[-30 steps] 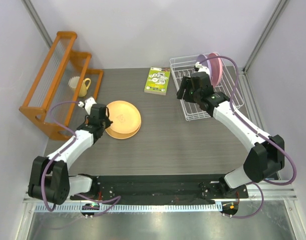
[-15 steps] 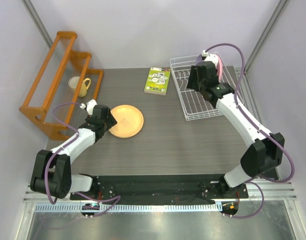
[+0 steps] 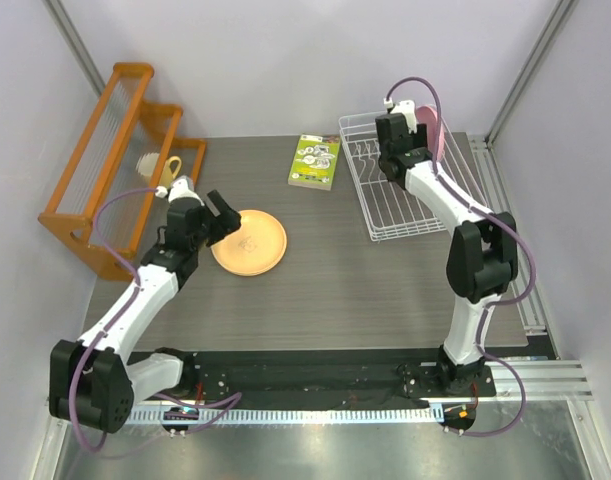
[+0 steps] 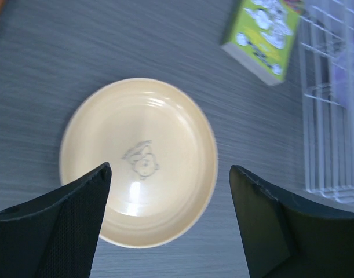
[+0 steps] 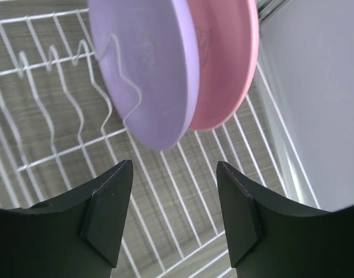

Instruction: Unload the plates from the dish rack

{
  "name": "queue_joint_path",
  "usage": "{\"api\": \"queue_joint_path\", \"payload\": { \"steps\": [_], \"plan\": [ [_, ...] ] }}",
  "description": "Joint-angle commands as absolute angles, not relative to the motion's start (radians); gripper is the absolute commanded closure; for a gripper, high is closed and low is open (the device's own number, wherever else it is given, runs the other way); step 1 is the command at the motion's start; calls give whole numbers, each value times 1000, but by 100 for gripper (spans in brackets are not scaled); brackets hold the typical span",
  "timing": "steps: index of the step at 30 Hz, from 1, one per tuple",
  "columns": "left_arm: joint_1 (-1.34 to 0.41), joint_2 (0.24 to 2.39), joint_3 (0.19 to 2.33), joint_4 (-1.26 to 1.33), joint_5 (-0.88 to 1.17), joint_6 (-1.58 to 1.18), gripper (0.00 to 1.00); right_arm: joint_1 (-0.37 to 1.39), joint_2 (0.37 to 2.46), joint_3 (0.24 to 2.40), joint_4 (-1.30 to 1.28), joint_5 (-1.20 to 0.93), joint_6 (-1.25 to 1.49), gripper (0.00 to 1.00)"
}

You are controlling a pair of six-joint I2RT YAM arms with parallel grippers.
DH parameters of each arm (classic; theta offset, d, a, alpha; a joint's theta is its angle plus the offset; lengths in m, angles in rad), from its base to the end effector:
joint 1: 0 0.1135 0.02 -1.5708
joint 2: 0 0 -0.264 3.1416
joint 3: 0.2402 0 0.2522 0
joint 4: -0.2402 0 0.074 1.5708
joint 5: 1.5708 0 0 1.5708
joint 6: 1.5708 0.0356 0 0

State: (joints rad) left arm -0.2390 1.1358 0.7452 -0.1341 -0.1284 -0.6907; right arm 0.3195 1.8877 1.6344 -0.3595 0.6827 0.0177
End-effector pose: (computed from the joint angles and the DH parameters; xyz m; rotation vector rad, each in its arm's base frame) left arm 0.2466 -0.0554 0.2604 -0.5508 2.0467 -0.4258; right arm 0.4225 0.1161 0.3026 0.0655 2.0755 -0.5372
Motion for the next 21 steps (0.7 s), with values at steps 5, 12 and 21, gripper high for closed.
{"api": "queue_joint_path", "payload": {
  "steps": [5,12,21],
  "plan": [
    [-238,1111,830,20,198,-632,16,287,2020,1827,-238,768,-166,36],
    [-238,1120,835,44,250,-624,16,262,2146,1930,-236,759,-193,49],
    [-238,1146,834,52,250,-614,16,259,2172,1970,-230,772,-199,90]
  ]
}}
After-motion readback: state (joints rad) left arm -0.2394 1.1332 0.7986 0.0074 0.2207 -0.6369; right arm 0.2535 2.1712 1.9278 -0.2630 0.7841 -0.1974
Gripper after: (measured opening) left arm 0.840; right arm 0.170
